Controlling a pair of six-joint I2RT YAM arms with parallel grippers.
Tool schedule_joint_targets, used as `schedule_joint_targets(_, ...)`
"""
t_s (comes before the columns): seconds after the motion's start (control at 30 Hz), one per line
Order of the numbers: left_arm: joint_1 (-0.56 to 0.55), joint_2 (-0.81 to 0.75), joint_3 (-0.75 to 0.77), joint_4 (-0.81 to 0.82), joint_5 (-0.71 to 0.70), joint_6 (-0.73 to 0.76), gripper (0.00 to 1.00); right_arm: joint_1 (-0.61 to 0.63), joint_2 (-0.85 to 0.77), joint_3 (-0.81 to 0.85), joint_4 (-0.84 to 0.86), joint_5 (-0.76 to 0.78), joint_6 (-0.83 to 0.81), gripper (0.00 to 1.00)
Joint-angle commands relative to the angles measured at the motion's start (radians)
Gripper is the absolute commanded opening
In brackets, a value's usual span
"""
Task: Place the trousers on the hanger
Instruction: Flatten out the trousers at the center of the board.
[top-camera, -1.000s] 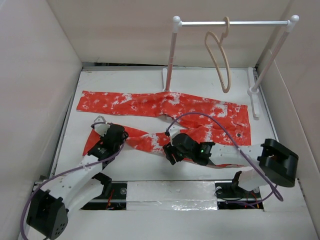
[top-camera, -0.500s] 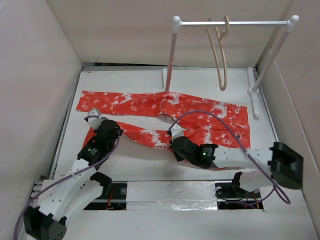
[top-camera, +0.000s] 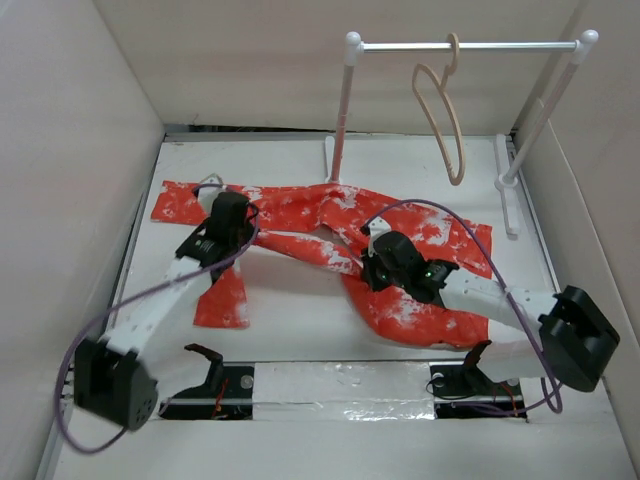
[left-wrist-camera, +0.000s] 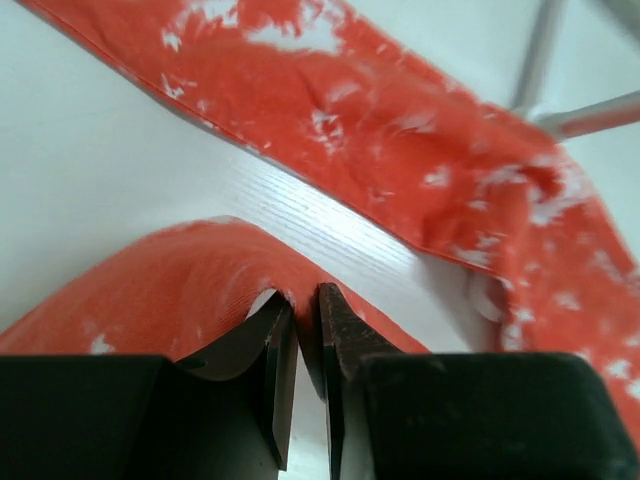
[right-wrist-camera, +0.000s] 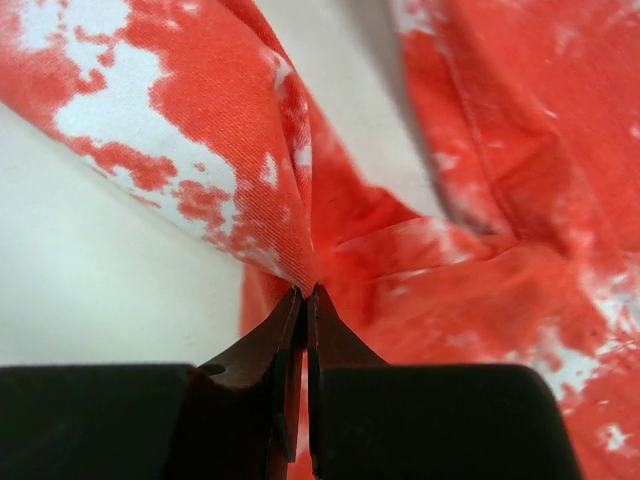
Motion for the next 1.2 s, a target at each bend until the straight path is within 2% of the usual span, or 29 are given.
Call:
schedule_joint_targets(0.0,0.109,0.25,0.071,0.195,0.122,0.079,0.11,-0.079,0.061,0.051,0.015,-0.036,-0.052,0.07)
schedule_joint_targets(0.03,0.131,0.311,0.088,0.276,0.164,0.119,0.11,-0.093,0.076,0.074,0.009,-0.042,-0.054,0.07)
schedule_joint_targets(0.07,0.148,0.373,0.121,0.281,0.219,0.133,0.11,-0.093,0.093,0.08,0.013,-0.042,-0.057,0.07)
schedule_joint_targets(0.1,0.159,0.506,0.225,0.263,0.218,0.142,0.11,-0.106,0.096,0.083,0.016,-0.038,-0.054,0.12)
schedule_joint_targets(0.17,0.159,0.627,0.348,0.161,0.181,0.197,0.23,-0.107,0.096,0.094,0.01,-0.034,-0.054,0.26)
schedule_joint_targets(0.2,0.159,0.703,0.447,0.118,0.167,0.2,0.26,-0.093,0.084,0.094,0.012,-0.025,-0.052,0.42)
schedule_joint_targets(0.27,0.138,0.71,0.471,0.09,0.122,0.206,0.55,-0.073,0.07,0.089,0.009,-0.001,-0.051,0.55)
schedule_joint_targets(0.3,0.128,0.663,0.439,0.1,0.108,0.2,0.63,-0.064,0.053,0.085,0.01,0.004,-0.054,0.62)
schedule_joint_targets(0.33,0.118,0.621,0.41,0.126,0.091,0.191,0.73,-0.064,0.046,0.079,0.013,-0.001,-0.055,0.63)
schedule_joint_targets(0.37,0.107,0.578,0.371,0.142,0.069,0.158,0.74,-0.064,0.037,0.065,0.019,-0.008,-0.062,0.63)
schedule_joint_targets(0.4,0.107,0.466,0.265,0.157,0.068,0.133,0.74,-0.064,0.027,0.062,0.025,-0.013,-0.063,0.63)
schedule_joint_targets(0.47,0.096,0.333,0.13,0.229,0.054,0.099,0.75,-0.064,-0.005,0.053,0.03,-0.019,-0.065,0.64)
schedule_joint_targets(0.5,0.096,0.205,-0.007,0.245,0.045,0.067,0.75,-0.064,-0.017,0.045,0.036,-0.021,-0.069,0.64)
schedule_joint_targets(0.53,0.096,0.143,-0.07,0.245,0.037,0.044,0.73,-0.064,-0.039,0.04,0.041,-0.022,-0.071,0.64)
schedule_joint_targets(0.6,0.087,-0.019,-0.248,0.204,-0.02,-0.031,0.67,-0.064,-0.065,0.025,0.058,-0.021,-0.068,0.61)
schedule_joint_targets(0.67,0.087,-0.129,-0.352,0.145,-0.081,-0.167,0.65,-0.064,-0.097,0.014,0.074,-0.021,-0.068,0.55)
schedule_joint_targets(0.7,0.098,-0.229,-0.43,0.124,-0.1,-0.219,0.63,-0.064,-0.106,0.007,0.091,-0.018,-0.066,0.34)
schedule_joint_targets(0.73,0.108,-0.274,-0.459,0.116,-0.106,-0.278,0.63,-0.064,-0.114,-0.006,0.102,-0.011,-0.063,0.23)
schedule_joint_targets(0.8,0.143,-0.351,-0.512,0.108,-0.097,-0.324,0.63,-0.064,-0.122,-0.016,0.127,-0.021,-0.066,0.1)
schedule_joint_targets(0.87,0.199,-0.358,-0.526,0.108,-0.11,-0.373,0.62,-0.064,-0.119,-0.016,0.119,-0.047,-0.074,0.09)
schedule_joint_targets(1.03,0.382,-0.224,-0.552,0.162,-0.123,-0.441,0.62,-0.064,-0.126,-0.053,0.137,-0.054,-0.072,0.12)
schedule_joint_targets(1.17,0.496,-0.103,-0.575,0.309,0.041,-0.372,0.62,-0.064,-0.134,-0.07,0.165,-0.057,-0.069,0.12)
